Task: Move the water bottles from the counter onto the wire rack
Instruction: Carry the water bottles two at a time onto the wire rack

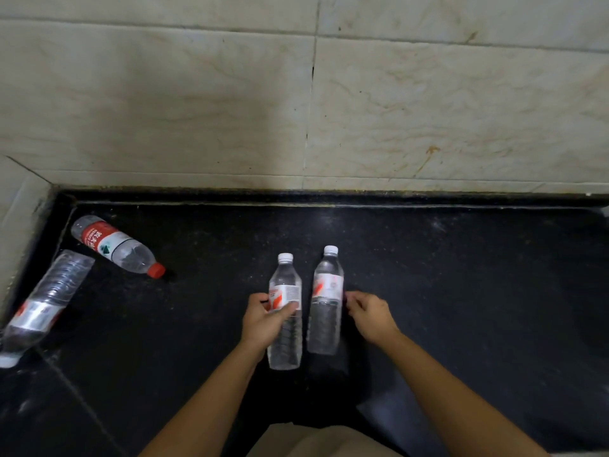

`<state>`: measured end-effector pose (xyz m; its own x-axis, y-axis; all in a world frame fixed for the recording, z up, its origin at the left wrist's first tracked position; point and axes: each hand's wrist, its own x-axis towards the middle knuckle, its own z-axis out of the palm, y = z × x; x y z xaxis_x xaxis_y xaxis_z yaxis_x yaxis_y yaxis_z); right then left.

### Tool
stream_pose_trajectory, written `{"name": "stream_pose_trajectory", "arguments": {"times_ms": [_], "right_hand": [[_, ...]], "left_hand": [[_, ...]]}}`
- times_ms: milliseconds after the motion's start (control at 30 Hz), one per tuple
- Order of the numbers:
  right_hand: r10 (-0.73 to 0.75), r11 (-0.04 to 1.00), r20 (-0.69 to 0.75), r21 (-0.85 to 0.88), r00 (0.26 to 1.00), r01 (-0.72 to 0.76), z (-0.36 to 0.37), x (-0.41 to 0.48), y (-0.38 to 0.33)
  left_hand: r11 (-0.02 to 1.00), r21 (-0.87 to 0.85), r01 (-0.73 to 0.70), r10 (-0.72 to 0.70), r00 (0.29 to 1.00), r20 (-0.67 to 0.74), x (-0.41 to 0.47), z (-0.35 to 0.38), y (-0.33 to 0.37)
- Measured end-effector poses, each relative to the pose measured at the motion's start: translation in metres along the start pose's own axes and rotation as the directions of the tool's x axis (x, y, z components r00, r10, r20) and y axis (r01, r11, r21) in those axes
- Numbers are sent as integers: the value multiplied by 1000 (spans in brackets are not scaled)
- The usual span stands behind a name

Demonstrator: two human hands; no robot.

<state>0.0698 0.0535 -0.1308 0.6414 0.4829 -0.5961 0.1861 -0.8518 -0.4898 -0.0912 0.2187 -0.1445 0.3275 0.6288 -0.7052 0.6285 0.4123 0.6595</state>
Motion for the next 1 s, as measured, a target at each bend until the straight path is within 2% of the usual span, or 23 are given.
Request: {"name": "stream_pose_trajectory", "arguments": {"times_ms": [67, 133, 167, 267, 367, 467, 567, 667, 800, 1000], "right_hand": [[14, 987, -8, -161, 1000, -15, -6, -1, 12], [97, 974, -1, -206, 995, -95, -11, -2, 19], [119, 973, -8, -197, 993, -118, -12, -2, 18], [61, 989, -37, -134, 997, -65, -4, -8, -6], [-45, 995, -64, -89, 997, 39, 15, -13, -43], [-129, 971, -28, -208, 991, 121, 30, -10, -63], [-143, 943, 37, -297, 989, 148, 27, -5, -54], [-56, 985, 19, -164, 998, 58, 16, -5, -25], [199, 980, -134, 37, 971, -195, 5, -5, 11], [315, 932, -140, 230, 939, -279, -1, -1, 13]], "left_hand": [[995, 100, -24, 28, 999, -37, 0, 8, 0], [973, 229, -32, 67, 987, -146, 3, 4, 0], [971, 236, -27, 64, 986, -154, 5, -2, 0], [993, 116, 20, -22, 1000, 16, 6, -13, -1], [987, 164, 0, -12, 997, 71, 4, -16, -2], [985, 172, -14, -1, 996, 84, 3, -15, -1], [970, 243, -24, 3, 996, 90, 4, -13, 3], [947, 316, -51, 37, 998, 51, 6, -5, 9], [898, 433, -79, 55, 996, 66, 7, 15, 12], [784, 607, -128, 175, 984, -18, 14, 15, 2]]}}
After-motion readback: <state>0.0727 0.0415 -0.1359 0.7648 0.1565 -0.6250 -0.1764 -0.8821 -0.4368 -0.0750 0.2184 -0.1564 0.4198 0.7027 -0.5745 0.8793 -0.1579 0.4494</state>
